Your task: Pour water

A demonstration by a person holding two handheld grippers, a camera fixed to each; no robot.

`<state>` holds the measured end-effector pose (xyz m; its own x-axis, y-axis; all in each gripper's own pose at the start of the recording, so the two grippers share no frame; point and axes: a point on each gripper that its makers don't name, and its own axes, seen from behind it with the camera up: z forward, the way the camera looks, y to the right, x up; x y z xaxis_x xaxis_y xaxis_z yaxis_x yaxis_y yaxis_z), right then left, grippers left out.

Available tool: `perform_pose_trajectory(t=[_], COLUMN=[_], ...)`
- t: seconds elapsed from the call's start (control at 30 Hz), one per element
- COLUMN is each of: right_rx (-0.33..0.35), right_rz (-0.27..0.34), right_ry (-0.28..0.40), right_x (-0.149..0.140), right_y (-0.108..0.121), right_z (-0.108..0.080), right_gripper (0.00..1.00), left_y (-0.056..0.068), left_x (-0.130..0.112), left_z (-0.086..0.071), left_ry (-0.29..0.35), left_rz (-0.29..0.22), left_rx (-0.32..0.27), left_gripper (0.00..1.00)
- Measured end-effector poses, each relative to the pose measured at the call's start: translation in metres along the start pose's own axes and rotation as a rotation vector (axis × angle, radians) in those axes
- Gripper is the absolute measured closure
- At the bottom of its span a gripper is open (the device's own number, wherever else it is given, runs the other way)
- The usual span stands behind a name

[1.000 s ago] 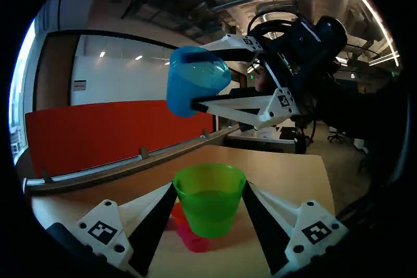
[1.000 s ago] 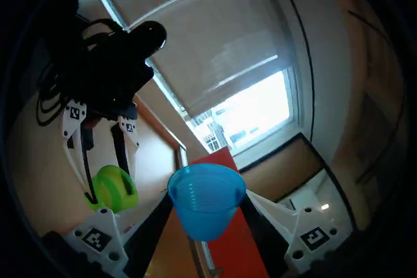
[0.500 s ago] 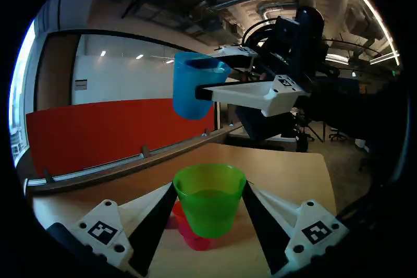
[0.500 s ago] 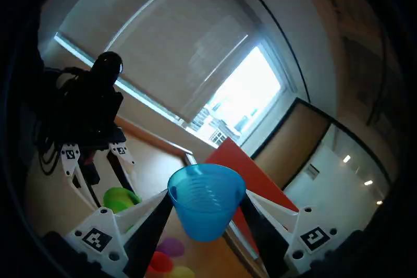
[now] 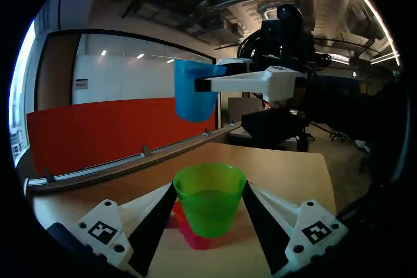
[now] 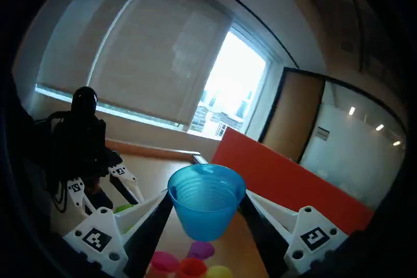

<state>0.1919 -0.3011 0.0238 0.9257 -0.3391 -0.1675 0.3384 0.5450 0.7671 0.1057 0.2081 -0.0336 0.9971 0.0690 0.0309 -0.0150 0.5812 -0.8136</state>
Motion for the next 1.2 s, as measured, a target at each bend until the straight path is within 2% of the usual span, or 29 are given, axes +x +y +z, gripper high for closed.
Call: perform_pose_trajectory(t=[0.17, 0.27, 0.67, 1.2], right_rx=[0.023, 0.031, 0.024, 0.015], right_rz=[0.132, 0.172, 0.210, 0.212], right_ry=[-0.011, -0.007, -0.058, -0.123], right_x=[-0.003, -0.002, -0.021, -0.054], right_y=[-0.002, 0.000, -0.001, 0.006], right_z=[0.000, -0.001, -0.005, -0.027], right_gripper=[0.10, 0.10, 0.10, 0.10], left_y=[-0.002, -0.002, -0.006, -0.017], left_x=[-0.001, -0.002, -0.001, -0.017], left_z=[-0.001, -0.002, -0.001, -0.008], left_ry=[-0.006, -0.010, -0.018, -0.091], left_rz=[0.000, 0.001, 0.001, 0.027], left_rx=[0.004, 0.006, 0.019, 0.049], left_gripper=[0.13, 0.13, 0.13, 0.13])
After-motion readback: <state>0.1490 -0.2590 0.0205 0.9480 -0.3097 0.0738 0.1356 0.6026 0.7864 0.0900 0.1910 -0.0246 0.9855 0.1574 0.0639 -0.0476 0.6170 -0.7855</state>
